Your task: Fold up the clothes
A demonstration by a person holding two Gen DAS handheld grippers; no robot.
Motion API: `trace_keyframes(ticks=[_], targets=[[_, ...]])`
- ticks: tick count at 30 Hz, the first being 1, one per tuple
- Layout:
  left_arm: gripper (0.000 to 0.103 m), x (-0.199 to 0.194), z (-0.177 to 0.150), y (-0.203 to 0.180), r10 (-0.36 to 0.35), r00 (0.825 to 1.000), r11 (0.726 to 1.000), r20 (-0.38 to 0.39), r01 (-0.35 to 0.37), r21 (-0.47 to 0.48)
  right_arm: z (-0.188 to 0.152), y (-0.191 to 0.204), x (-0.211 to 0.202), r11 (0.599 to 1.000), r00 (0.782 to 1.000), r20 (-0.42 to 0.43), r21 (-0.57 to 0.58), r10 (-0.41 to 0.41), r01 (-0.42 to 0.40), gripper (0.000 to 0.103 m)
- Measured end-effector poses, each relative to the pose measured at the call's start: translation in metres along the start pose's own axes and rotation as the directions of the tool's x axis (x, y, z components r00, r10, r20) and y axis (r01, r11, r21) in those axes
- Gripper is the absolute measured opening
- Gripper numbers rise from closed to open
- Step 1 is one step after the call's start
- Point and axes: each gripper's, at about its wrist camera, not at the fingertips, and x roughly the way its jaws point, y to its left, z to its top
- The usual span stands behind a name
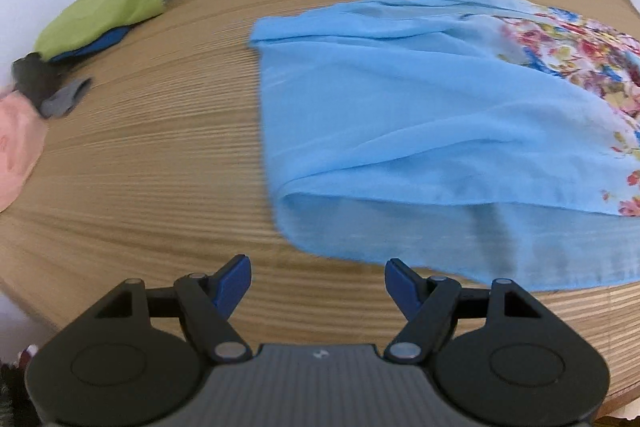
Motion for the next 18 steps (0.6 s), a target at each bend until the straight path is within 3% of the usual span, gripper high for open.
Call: trace_keyframes(ticks=[2,3,4,5,7,9,12,14,18], targets=[[0.076,-0.002,-0.001,0.013,0.013,1.000,1.000,0.006,-0.013,-0.001,0.012,0.020,-0.016,0.997,0.994,0.078,-0.005,0.079,-0.079,0.033],[0.076,-0.003,-0.001,0.020,0.016,1.000,1.000,0.012,-0.016,-0.004,0.015,0.038,-0.023,0.980,0.978,0.068,-0.001,0.198,-0.199,0.033],[0.076,-0.004,-0.001,0.026,0.018,1.000,1.000,0.017,-0.018,-0.008,0.017,0.058,-0.030,0.945,0.944,0.049,0.008,0.326,-0.327,0.033],[0.076,-0.002,-0.001,0.034,0.015,1.000,1.000,0.020,-0.014,-0.014,0.020,0.077,-0.037,0.893,0.893,0.032,0.018,0.449,-0.449,0.033],[0.076,0.000,-0.003,0.052,0.000,1.000,1.000,0.029,0.001,-0.025,0.018,0.123,-0.052,0.760,0.760,-0.006,0.035,0.649,-0.649,0.033],[0.076,0.005,-0.005,0.073,-0.029,0.999,1.000,0.041,0.029,-0.011,0.007,0.183,-0.069,0.662,0.660,-0.055,0.022,0.749,-0.749,0.032],[0.076,0.012,-0.013,0.102,-0.073,0.996,0.996,0.060,0.069,0.063,-0.015,0.283,-0.095,0.561,0.558,-0.125,-0.014,0.821,-0.828,0.032],[0.076,0.018,-0.016,0.123,-0.101,0.993,0.989,0.057,0.094,0.112,-0.030,0.341,-0.113,0.533,0.532,-0.169,-0.047,0.829,-0.845,0.031],[0.076,0.028,-0.021,0.167,-0.173,0.983,0.975,0.054,0.164,0.148,-0.060,0.441,-0.141,0.578,0.587,-0.185,-0.104,0.788,-0.809,0.031]])
